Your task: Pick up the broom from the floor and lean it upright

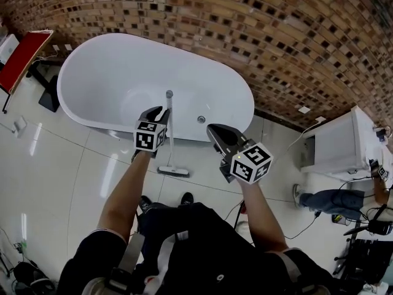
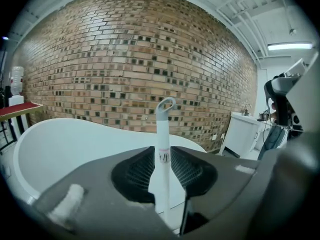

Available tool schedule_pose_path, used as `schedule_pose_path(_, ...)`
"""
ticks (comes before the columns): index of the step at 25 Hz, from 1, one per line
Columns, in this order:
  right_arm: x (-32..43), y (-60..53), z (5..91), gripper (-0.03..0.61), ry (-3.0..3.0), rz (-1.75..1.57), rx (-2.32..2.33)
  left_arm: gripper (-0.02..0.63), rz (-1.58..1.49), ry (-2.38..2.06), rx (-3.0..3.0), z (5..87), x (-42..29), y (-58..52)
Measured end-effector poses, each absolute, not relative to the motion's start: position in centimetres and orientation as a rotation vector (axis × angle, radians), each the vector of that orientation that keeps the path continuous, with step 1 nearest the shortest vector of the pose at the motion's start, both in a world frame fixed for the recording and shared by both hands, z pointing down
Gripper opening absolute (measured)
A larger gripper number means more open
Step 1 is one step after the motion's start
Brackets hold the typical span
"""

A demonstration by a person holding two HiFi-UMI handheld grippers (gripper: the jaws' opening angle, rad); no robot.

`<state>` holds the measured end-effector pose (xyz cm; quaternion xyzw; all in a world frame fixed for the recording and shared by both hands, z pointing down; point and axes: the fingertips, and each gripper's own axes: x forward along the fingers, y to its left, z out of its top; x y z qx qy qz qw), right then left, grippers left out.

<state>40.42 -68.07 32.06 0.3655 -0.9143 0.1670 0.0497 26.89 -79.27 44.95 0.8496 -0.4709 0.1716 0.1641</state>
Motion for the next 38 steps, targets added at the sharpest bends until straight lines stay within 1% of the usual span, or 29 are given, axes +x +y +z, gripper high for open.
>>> schedule_pose_path(8,41.1,-68.8,33.3,0.006,-2.811,0.572,1.035,0.103,0.468,-1.377,2.394,44.4,26.5,-78.5)
schedule_pose_path(14,40.1,-69.2,34.5,0.006,-2.833,0.607,1.001,0.095,0.381,-1.339,2.472,40.5,27.1,-75.2)
schedule_pose_path(18,38.7,-68.3,33.0,0.006,-2.864,0.577,1.017,0.002,0.308,-1.3,2.565,36.2,27.4,-73.0)
schedule_pose_path(26,33.8,-63.1,28.7,0.006,-2.858,0.384,1.15,0.002,0.214,-1.097,2.707,29.8,25.7,-65.8)
schedule_pose_path(38,26.4,-51.7,25.6,0.006,-2.801,0.233,1.346,0.001,0.182,-0.88,2.771,27.5,20.4,-53.9)
